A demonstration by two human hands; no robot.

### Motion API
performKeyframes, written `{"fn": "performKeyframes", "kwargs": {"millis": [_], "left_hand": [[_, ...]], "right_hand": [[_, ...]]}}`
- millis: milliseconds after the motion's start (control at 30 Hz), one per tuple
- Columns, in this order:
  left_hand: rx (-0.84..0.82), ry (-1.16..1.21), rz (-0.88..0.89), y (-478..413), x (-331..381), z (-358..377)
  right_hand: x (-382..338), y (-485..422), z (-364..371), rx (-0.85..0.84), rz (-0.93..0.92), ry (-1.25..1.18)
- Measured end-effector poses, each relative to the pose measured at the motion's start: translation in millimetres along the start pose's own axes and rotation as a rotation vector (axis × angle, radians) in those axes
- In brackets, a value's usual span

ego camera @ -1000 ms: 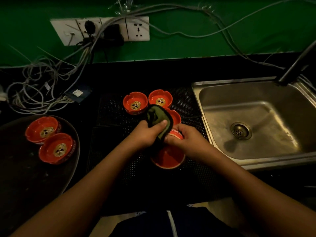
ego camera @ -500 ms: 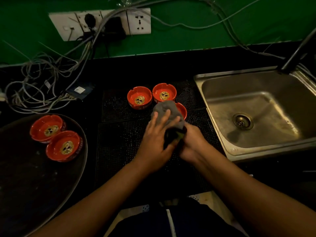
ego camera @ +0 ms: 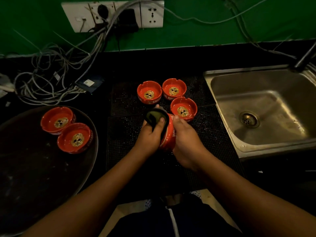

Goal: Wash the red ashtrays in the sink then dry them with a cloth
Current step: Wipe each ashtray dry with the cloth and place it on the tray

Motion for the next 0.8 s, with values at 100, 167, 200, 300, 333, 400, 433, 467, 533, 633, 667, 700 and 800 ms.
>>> {"fn": "performKeyframes", "kwargs": {"millis": [100, 167, 200, 300, 333, 400, 433, 467, 533, 633, 667, 700, 800], "left_hand": [[-0.079, 0.065, -0.009, 8, 8, 10], [-0.16, 0.165, -0.042, 17, 13, 19], [-0.183, 0.236, -0.064, 20, 16, 22], [-0.128, 0.485, -0.168, 12, 18, 14], [-0.101, 0.566, -0.209, 8, 19, 9], [-0.086, 0.643, -0.27, -2, 19, 1], [-0.084, 0.621, -0.283, -5, 18, -3], [-0.076, 0.582, -0.296, -6, 15, -7], [-0.032, 0.525, -0.329, -8, 7, -14], [0.011, 0.495, -0.377, -5, -2, -15], [0.016, 0.509, -0.382, -3, -2, -14], [0.021, 0.525, -0.383, -2, -1, -13], [-0.004, 0.531, -0.364, 0, 4, -9]], "right_hand": [[-6, -3, 5, 0.013, -0.077, 0.134], [-14, -7, 2, 0.036, -0.135, 0.237], [-20, -9, 0, 0.039, -0.197, 0.331], [-42, -6, 2, 0.06, -0.508, 0.855], [-48, -2, 6, 0.061, -0.665, 1.077], [-49, 9, 19, -0.044, -0.889, 1.442], [-46, 11, 23, -0.123, -0.911, 1.574], [-44, 13, 23, -0.184, -0.916, 1.673], [-46, 19, 19, -0.202, -1.011, 1.738], [-61, 21, -4, 0.031, -0.985, 1.382], [-65, 16, -15, 0.086, -0.799, 1.135], [-61, 11, -25, 0.089, -0.562, 0.842], [-30, 7, -22, -0.13, -0.001, 0.172]]}}
Point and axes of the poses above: each hand's wrist, its own y-axis away from the middle knuckle, its own z-axis out of the palm, x = y × z, the point moved 6 cm from there along -y, towards the middle knuckle, and after that the axes turned 6 degrees about y, right-handed, at the moved point
